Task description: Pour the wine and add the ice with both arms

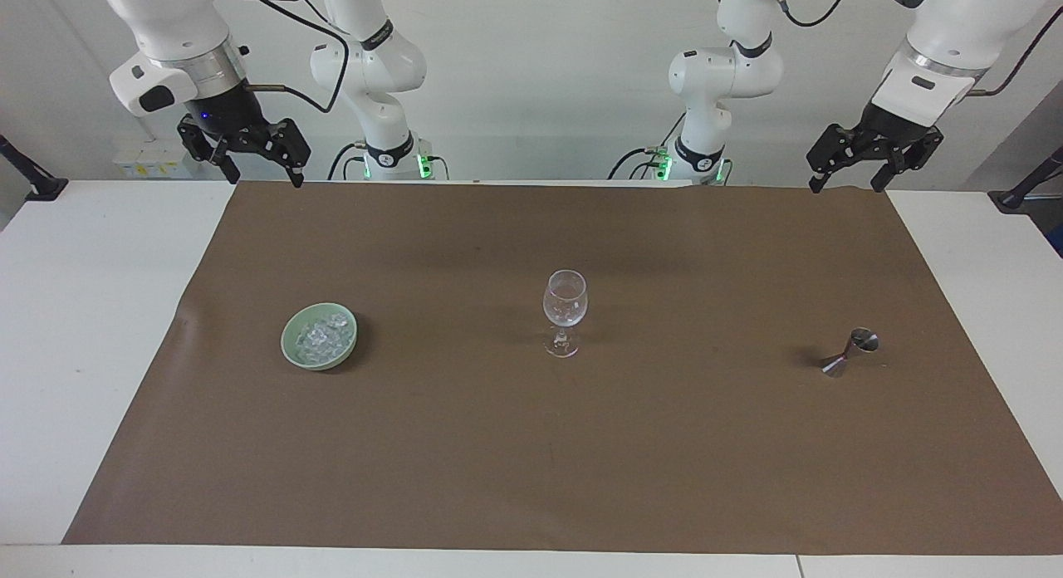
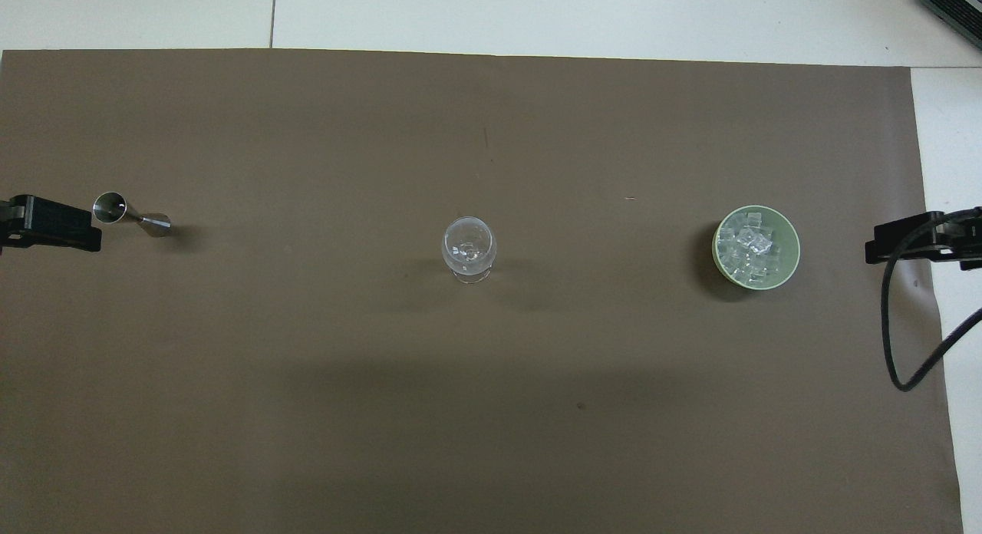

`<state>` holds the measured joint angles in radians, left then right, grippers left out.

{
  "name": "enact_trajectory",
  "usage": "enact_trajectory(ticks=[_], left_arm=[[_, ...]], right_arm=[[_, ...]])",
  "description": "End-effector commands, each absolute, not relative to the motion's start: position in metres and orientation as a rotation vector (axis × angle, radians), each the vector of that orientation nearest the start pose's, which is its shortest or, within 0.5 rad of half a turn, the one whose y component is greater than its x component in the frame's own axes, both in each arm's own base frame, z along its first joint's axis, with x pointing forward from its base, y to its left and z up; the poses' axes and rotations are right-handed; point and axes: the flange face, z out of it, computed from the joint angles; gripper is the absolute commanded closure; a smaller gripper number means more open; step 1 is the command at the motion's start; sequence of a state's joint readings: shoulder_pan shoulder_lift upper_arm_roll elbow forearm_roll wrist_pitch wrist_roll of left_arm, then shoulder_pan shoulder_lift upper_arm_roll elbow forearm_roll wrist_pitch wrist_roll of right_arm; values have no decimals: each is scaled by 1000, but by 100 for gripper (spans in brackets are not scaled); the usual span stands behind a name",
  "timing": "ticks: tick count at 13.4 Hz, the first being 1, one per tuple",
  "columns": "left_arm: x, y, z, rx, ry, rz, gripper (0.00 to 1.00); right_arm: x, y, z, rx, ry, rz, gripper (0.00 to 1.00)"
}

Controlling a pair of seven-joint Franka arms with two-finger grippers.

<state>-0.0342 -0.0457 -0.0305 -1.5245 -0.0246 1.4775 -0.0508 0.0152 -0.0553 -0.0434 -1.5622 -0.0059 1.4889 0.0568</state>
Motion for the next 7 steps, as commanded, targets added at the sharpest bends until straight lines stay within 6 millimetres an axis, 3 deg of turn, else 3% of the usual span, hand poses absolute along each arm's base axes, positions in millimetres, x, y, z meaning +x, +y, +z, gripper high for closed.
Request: enact_trajectory(ticks=[1, 5, 7], left_arm=[[522, -39, 665, -3147, 52, 17, 0], [526, -39, 667, -3150, 18, -23, 0], [525, -36, 668, -3163, -151, -27, 0]], right_arm=[[524, -15, 653, -3115, 155, 27, 0], [524, -15, 653, -3115, 155, 27, 0], [524, -15, 653, -3115, 155, 27, 0]])
